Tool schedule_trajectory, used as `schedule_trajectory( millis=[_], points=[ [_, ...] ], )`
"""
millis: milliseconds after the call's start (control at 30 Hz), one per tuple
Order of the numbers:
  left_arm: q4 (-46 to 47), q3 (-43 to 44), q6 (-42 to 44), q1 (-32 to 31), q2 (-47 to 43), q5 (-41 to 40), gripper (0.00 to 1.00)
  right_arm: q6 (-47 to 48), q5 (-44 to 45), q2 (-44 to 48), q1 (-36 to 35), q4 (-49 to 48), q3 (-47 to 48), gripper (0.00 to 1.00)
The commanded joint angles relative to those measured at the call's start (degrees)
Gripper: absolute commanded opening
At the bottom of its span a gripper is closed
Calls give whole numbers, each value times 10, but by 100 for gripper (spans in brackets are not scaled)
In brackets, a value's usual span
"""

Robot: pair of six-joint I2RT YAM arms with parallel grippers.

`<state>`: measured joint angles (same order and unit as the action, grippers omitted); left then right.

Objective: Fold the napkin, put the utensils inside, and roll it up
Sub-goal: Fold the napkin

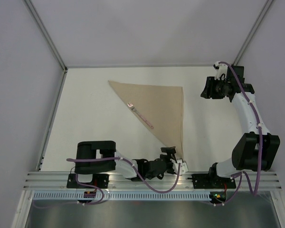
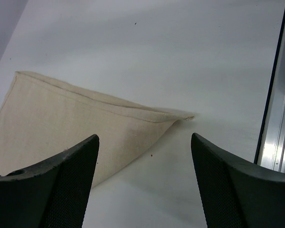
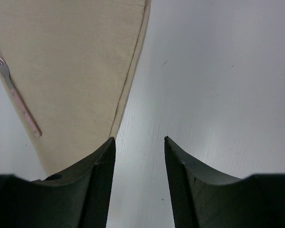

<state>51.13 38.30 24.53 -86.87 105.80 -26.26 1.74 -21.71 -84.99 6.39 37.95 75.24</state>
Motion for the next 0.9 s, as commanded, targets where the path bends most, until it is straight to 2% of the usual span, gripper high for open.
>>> schedule_trajectory(
  millis=[0, 67, 533, 700, 867],
  points=[
    [30, 28, 36, -9, 23, -3, 82, 4, 7, 22, 3, -20, -6, 51],
    [25, 38, 46, -13, 37, -4, 77, 5, 7, 23, 4, -20, -6, 51],
    [23, 74, 56, -20, 99, -9, 70, 5, 4, 28, 3, -21, -12, 49],
    [21, 81, 55, -20, 109, -5, 57, 5, 6, 29, 3, -24, -14, 48],
    [20, 85, 50, -19, 119, -2, 50, 5, 7, 28, 3, -24, -15, 47]
  ],
)
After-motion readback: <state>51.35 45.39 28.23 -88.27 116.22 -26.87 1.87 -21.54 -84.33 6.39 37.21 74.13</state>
